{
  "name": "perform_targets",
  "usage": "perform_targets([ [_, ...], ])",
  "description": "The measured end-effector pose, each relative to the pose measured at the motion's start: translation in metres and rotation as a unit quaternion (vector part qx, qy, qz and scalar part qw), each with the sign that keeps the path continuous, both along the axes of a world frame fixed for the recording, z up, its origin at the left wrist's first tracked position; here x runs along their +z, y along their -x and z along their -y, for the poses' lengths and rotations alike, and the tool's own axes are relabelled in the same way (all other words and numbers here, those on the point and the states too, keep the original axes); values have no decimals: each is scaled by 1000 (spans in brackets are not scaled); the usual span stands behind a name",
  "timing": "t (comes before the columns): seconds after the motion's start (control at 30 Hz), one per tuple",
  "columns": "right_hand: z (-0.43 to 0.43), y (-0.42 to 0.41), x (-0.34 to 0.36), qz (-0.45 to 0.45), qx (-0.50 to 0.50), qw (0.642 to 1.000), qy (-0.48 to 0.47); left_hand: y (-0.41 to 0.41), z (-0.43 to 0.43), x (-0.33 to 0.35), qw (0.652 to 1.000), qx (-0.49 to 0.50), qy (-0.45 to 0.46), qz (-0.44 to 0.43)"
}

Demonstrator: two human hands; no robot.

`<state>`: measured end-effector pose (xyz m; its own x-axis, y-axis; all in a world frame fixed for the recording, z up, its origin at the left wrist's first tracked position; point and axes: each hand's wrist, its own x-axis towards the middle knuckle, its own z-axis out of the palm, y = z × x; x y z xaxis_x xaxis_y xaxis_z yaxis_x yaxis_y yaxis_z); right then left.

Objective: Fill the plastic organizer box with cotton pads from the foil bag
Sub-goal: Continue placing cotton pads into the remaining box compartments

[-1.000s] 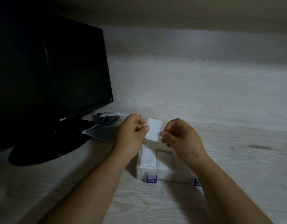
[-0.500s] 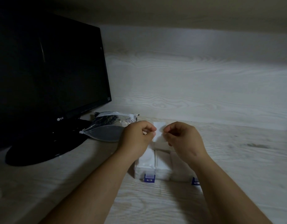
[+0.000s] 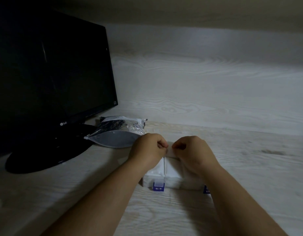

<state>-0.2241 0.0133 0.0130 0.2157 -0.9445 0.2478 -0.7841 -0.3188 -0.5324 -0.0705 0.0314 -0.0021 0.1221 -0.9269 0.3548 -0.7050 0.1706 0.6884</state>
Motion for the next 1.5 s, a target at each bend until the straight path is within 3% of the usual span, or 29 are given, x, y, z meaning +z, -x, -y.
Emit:
perform_targets([
  [0.27,1,-1,-1,-24,-2,1000,-8,-2,1,-1,992,-13,-2,122],
  [0.53,1,-4,2,-86,1,996,-34,-2,2,1,983,-17,-23,180],
  [0.67,1,-5,-3,-68,-2,998,0,-5,2,0,991,-22,-13,130],
  [1.0,-5,-1,2,9,19,997,80,-18,-1,3,991,21,49,-119],
  [1.3,-5,0,0,22,46,994,101,-49,0,2,992,54,18,-113],
  [1.5,-5,1,0,25,42,994,98,-66,-8,7,994,78,-45,-54],
])
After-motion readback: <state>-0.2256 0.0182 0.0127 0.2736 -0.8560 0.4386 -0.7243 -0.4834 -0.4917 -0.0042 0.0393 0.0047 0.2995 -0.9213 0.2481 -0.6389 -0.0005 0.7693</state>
